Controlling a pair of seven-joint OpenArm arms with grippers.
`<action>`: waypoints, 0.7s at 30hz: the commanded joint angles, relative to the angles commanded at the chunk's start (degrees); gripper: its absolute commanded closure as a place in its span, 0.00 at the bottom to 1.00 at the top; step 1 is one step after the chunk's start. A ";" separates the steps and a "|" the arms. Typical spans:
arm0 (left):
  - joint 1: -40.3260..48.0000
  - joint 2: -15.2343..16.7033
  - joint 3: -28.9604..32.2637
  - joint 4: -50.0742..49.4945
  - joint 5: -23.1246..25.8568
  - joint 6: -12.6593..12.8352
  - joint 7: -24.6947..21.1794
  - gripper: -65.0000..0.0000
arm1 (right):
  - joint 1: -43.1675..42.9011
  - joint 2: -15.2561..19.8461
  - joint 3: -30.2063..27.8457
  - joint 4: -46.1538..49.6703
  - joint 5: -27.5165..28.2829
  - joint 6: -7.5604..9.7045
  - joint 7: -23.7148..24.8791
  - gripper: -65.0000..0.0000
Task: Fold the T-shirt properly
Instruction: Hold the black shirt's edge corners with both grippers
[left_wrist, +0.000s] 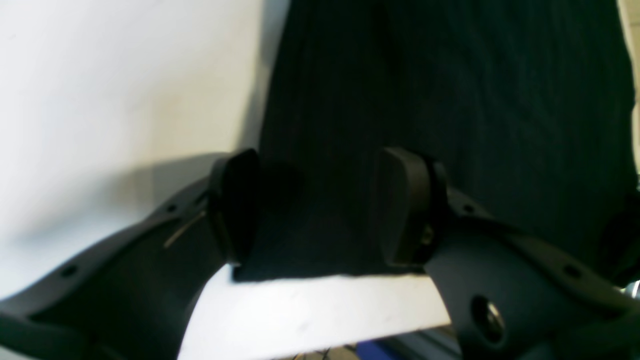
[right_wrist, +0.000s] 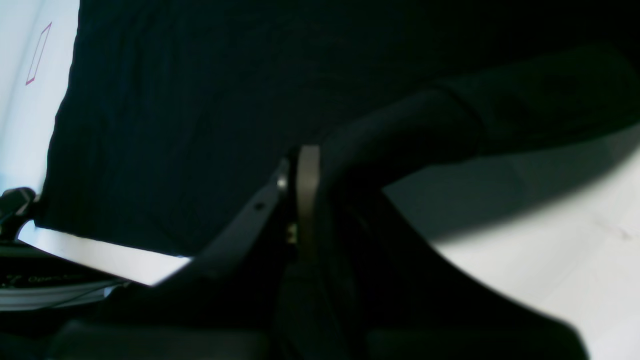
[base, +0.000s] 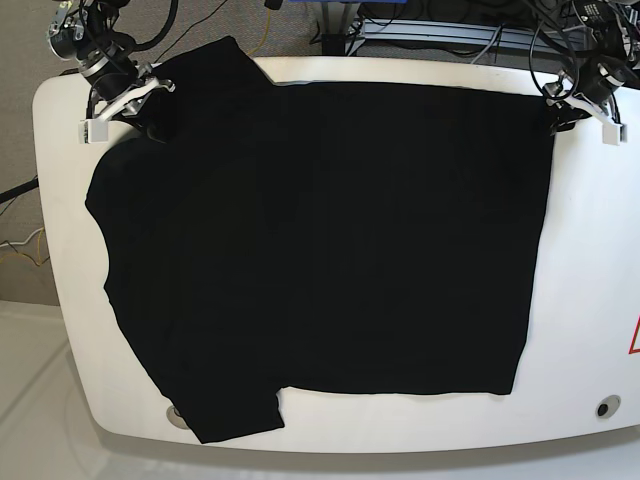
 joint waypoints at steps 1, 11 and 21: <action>-0.09 0.35 0.00 0.00 0.00 0.62 0.09 0.46 | 0.00 0.00 0.00 0.00 0.00 0.00 0.00 0.97; -0.18 2.20 1.49 -0.09 0.00 2.55 0.09 0.45 | -1.05 -0.09 0.00 0.00 0.00 0.00 0.00 0.97; -0.09 3.43 3.60 -5.27 0.00 4.66 0.09 0.45 | -1.14 -0.18 0.00 0.00 0.00 0.00 0.00 0.97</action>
